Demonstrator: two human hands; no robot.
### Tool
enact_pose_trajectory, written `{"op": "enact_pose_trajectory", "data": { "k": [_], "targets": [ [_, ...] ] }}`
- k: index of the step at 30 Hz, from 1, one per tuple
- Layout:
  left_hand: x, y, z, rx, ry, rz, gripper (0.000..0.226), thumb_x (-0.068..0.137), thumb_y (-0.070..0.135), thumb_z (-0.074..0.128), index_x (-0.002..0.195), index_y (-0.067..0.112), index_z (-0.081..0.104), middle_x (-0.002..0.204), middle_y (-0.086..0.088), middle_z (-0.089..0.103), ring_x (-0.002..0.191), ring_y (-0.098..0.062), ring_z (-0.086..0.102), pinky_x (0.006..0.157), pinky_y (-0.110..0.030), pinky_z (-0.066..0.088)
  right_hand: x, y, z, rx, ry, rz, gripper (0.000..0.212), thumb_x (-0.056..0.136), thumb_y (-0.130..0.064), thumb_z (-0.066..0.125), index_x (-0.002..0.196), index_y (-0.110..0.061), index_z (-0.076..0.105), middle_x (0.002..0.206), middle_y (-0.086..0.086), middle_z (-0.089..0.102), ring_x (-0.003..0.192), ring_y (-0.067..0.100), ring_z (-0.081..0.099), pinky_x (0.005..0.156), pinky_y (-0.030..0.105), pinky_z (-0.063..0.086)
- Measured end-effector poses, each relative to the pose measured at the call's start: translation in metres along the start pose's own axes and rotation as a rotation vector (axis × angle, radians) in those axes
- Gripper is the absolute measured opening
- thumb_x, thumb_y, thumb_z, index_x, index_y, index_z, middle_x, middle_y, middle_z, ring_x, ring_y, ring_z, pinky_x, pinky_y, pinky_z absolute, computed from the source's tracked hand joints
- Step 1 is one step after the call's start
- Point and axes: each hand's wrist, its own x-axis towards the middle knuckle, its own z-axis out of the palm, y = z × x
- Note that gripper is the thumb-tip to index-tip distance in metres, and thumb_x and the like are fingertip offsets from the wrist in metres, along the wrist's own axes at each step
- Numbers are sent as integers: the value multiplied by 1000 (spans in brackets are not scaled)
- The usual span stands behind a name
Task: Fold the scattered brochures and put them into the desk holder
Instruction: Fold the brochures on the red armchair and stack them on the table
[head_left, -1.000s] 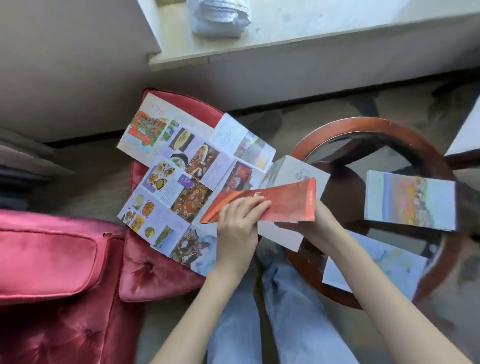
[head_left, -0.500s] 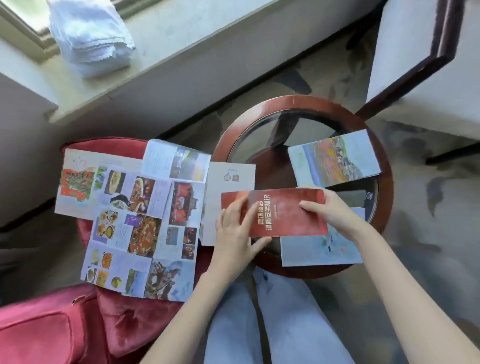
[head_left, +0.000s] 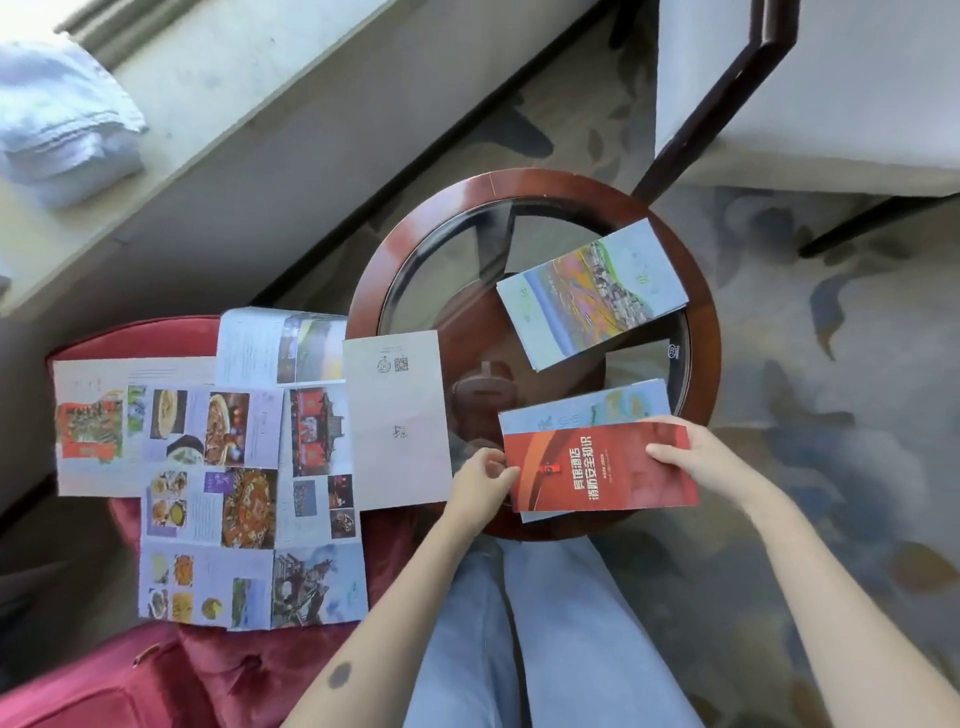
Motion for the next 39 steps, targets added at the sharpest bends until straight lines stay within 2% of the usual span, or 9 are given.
{"op": "enact_pose_trajectory", "data": {
  "k": [5,12,19,25,28,31,34,37,39],
  "targets": [
    [14,-7,19,140,38,-23,32,88,31,59,111,14,47,97,3,58,93,-16,60,82,-32,50,11,9,12,-242,339,12,28,88,-10,59,116,-9,59,117,11,64,106,28,58,81,25,38],
    [23,-11,23,170,124,-9,18,89,25,59,97,16,46,91,2,59,87,-17,60,81,-35,50,23,10,26,-250,438,40,34,88,-25,62,118,-11,55,118,10,63,108,27,60,88,40,51],
    [28,-9,24,207,131,-34,15,91,25,54,97,15,46,96,-1,60,90,-20,61,82,-37,51,30,14,33,-249,498,56,38,87,-28,64,119,-12,52,119,9,61,108,25,61,88,40,52],
    [25,-9,10,217,107,22,9,91,24,51,97,17,51,96,-1,62,84,-14,58,77,-30,50,25,3,44,-457,716,16,59,83,-27,67,133,-17,37,133,12,44,124,29,42,105,47,33],
    [18,-7,-9,173,139,94,10,90,20,47,99,19,53,98,-2,63,85,-15,57,75,-29,48,17,-13,62,-491,787,-105,46,88,-23,57,131,-15,41,132,12,45,122,27,43,104,44,32],
    [10,-7,-36,81,176,160,13,91,18,47,99,20,57,94,-1,64,87,-16,60,76,-31,48,13,-39,97,-418,691,-254,36,90,-15,52,126,-15,47,127,7,50,119,22,45,102,38,35],
    [3,-19,-69,-55,312,187,13,92,14,47,96,19,58,97,-1,65,91,-15,58,75,-26,40,14,-71,143,-373,424,-420,38,88,-7,48,126,-14,48,123,6,50,116,20,47,100,34,38],
    [-7,-51,-96,-160,523,125,19,91,8,45,103,12,59,105,-5,64,98,-18,58,81,-27,40,23,-101,190,-508,253,-524,38,88,-10,49,126,-12,48,122,8,52,115,22,48,99,34,37],
    [-14,-80,-105,-180,589,41,23,90,6,45,109,8,58,112,-10,61,104,-23,56,86,-32,44,35,-120,216,-593,240,-505,42,89,-14,50,130,-12,44,128,9,48,118,24,46,101,36,35]
  ]
}}
